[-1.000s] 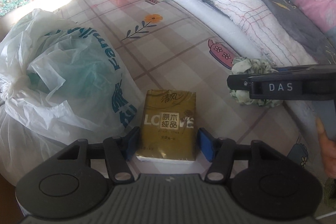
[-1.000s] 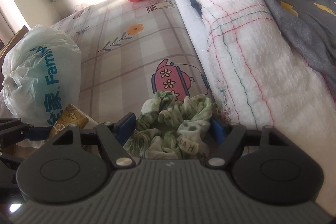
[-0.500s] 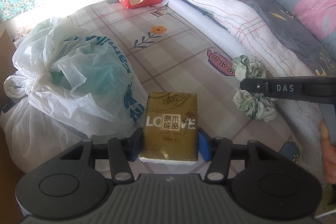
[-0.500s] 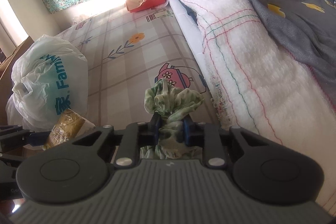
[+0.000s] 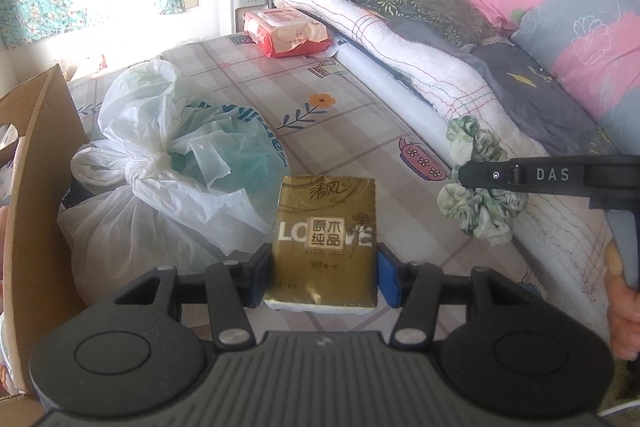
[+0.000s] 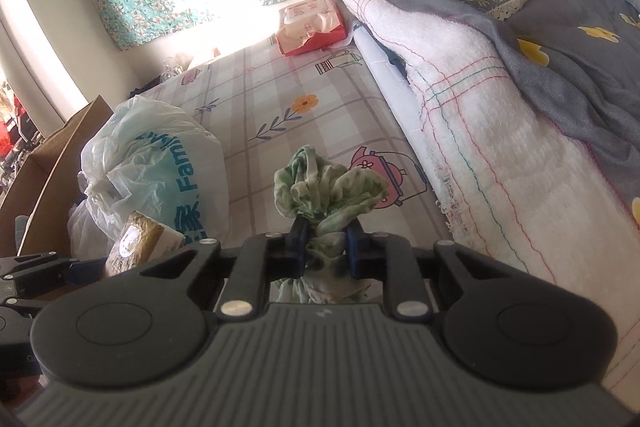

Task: Organize soft objects
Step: 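Carry the tissue pack and scrunchie into the box and release both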

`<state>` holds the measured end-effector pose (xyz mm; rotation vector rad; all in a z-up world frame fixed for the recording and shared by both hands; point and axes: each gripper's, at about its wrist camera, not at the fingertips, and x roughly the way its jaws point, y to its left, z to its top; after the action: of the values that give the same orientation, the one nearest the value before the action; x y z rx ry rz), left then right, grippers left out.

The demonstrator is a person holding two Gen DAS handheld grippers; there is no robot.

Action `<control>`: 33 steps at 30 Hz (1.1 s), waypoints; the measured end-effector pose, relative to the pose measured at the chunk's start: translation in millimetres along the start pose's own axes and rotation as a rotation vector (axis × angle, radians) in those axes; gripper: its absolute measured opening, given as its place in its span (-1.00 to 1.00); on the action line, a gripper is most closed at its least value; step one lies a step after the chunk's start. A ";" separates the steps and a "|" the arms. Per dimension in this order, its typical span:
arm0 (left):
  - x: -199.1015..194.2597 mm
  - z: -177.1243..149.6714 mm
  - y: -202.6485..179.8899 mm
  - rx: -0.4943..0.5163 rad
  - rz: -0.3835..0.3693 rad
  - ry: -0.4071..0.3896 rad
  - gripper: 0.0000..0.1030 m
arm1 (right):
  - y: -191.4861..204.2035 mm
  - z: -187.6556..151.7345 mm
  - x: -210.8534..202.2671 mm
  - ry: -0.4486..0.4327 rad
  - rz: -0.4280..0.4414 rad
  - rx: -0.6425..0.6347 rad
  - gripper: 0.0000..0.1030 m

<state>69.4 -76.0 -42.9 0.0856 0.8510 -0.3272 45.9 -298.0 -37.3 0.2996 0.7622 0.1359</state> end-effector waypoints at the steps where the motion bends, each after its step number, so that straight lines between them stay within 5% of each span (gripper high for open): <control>1: -5.6 0.2 3.1 -0.010 -0.001 -0.013 0.05 | 3.1 1.2 -3.1 -0.004 0.008 -0.003 -0.67; 11: -57.2 -0.1 41.9 -0.104 0.037 -0.126 0.05 | 65.3 26.3 -31.4 -0.054 0.133 -0.101 -0.68; 22: -121.5 -24.9 133.7 -0.298 0.181 -0.235 0.05 | 199.1 42.9 -28.2 -0.033 0.344 -0.312 -0.67; 27: -149.9 -38.0 183.7 -0.359 0.287 -0.220 0.05 | 268.4 45.2 -13.3 0.035 0.465 -0.381 -0.67; 33: -164.7 -56.1 238.3 -0.400 0.388 -0.119 0.05 | 353.9 31.1 21.4 0.256 0.629 -0.419 -0.67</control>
<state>3.5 202.1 30.3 -0.1398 0.7490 0.2026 78.3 36.0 81.4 0.1129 0.8498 0.9300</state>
